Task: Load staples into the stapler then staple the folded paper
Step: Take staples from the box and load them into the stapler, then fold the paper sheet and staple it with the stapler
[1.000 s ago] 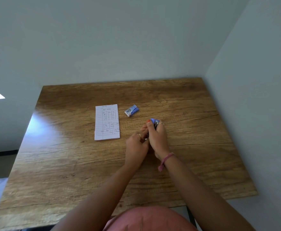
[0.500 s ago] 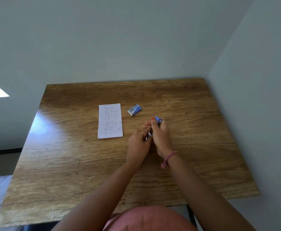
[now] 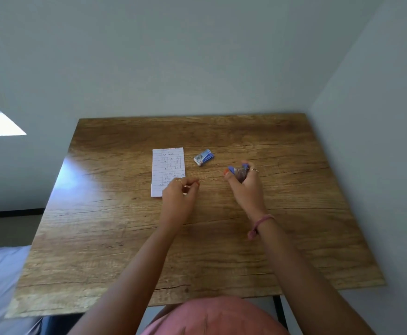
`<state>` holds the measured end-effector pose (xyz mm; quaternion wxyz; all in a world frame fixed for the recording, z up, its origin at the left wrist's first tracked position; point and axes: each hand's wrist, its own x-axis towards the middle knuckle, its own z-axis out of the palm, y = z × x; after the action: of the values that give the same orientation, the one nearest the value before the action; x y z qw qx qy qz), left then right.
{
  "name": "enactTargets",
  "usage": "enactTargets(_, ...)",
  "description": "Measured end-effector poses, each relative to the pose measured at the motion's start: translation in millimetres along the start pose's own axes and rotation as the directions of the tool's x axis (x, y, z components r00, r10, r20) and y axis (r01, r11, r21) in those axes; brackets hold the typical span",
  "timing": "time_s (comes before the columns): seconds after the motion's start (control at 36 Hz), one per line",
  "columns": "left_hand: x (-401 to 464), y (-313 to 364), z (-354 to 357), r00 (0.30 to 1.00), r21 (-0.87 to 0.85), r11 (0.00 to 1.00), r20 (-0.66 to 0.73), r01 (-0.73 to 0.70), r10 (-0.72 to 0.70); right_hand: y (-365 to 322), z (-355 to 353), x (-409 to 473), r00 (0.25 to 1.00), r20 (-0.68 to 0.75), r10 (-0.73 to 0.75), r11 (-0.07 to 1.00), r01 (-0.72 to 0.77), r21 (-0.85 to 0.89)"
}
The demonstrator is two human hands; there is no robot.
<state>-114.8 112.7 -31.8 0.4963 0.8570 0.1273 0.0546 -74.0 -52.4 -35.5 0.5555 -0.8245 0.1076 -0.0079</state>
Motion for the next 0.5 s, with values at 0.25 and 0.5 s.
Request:
enactTargets(0.25, 15.5, -19.6, -32.0, 0.979, 0.067, 0.993, -0.187, 0.098, -0.084, -0.4, -2.6, 15.5, 0.998, 0.008, -0.065, 0.97, 0.065, -0.234)
enactTargets(0.5, 33.5, -24.8, -42.0, 0.935, 0.329, 0.876, -0.166, 0.353, -0.315, -4.9, 5.3, 27.6, 0.995, -0.04, -0.09, 0.919, 0.067, -0.389)
